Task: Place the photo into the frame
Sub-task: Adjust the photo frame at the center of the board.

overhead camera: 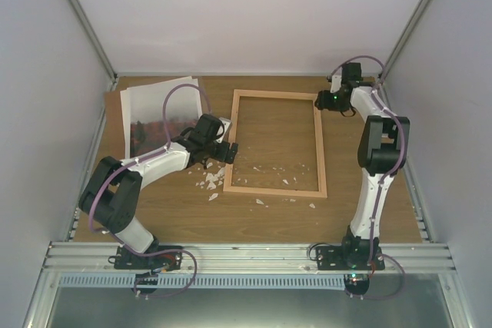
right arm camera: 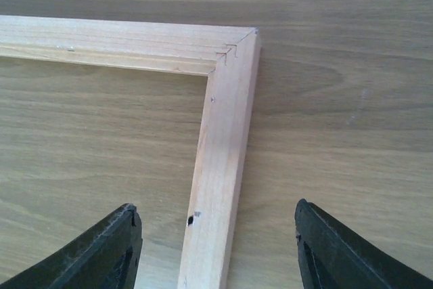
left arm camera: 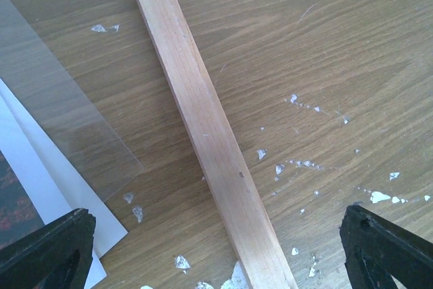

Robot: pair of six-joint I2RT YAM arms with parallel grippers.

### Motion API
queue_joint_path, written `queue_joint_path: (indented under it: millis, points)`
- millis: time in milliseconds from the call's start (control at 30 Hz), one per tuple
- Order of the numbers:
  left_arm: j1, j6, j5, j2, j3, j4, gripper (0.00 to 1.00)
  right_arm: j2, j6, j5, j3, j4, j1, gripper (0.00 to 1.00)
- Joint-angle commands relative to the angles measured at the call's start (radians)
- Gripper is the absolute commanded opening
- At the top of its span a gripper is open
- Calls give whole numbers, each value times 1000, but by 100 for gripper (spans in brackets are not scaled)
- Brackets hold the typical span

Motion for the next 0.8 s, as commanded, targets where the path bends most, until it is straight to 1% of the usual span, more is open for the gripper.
queue_joint_path:
  millis: [0, 467, 767]
  points:
    - [4, -16, 10, 20, 13, 29, 99, 70, 18, -42, 48, -27, 3, 62]
    - [5, -18, 11, 36, 21, 37, 99, 103, 18, -84, 30, -36, 5, 56]
    - [5, -17, 7, 37, 24, 36, 99, 140, 18, -76, 44, -38, -1, 50]
